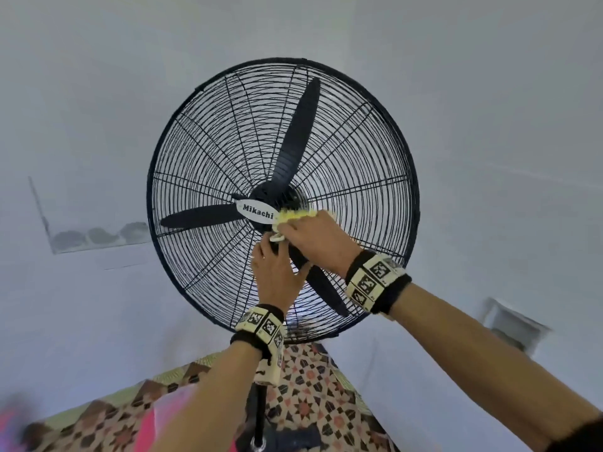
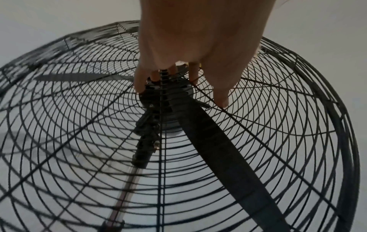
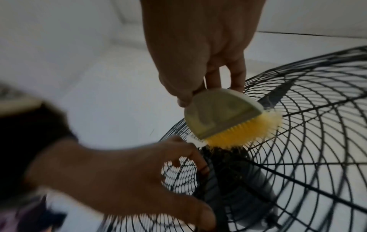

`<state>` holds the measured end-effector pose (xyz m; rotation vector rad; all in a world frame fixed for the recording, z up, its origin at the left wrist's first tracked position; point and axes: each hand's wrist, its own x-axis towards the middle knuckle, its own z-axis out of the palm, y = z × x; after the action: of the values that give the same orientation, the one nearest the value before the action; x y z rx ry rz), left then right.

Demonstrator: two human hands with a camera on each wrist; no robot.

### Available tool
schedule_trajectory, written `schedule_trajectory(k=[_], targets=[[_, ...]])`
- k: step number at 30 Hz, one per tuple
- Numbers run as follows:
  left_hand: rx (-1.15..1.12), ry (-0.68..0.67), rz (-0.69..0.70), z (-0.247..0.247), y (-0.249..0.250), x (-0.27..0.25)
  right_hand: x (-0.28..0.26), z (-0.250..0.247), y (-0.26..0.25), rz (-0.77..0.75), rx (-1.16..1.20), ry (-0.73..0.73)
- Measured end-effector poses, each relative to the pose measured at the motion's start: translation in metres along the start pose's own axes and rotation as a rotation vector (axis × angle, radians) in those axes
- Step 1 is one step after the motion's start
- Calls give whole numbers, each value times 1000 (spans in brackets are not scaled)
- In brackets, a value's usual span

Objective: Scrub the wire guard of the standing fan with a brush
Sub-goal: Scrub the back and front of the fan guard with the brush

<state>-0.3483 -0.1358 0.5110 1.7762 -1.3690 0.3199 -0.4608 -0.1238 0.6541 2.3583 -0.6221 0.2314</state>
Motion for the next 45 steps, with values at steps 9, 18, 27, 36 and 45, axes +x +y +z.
schedule_trajectory(k=[9,18,27,36,45], targets=[[-23,-28,-32,5,4,-2,-1,2,7,62,37,17],[-30,-45,-36,-5,4,-2,-3,1,13,101,126,167],[-116,16,7,1,0,-2,-25,12,28,169,80,345],[-103,0,6,4,2,-3,-33,2,47,42,128,351],[-124,-4,-1,2,3,-1,-27,-13,48,-45,277,139]])
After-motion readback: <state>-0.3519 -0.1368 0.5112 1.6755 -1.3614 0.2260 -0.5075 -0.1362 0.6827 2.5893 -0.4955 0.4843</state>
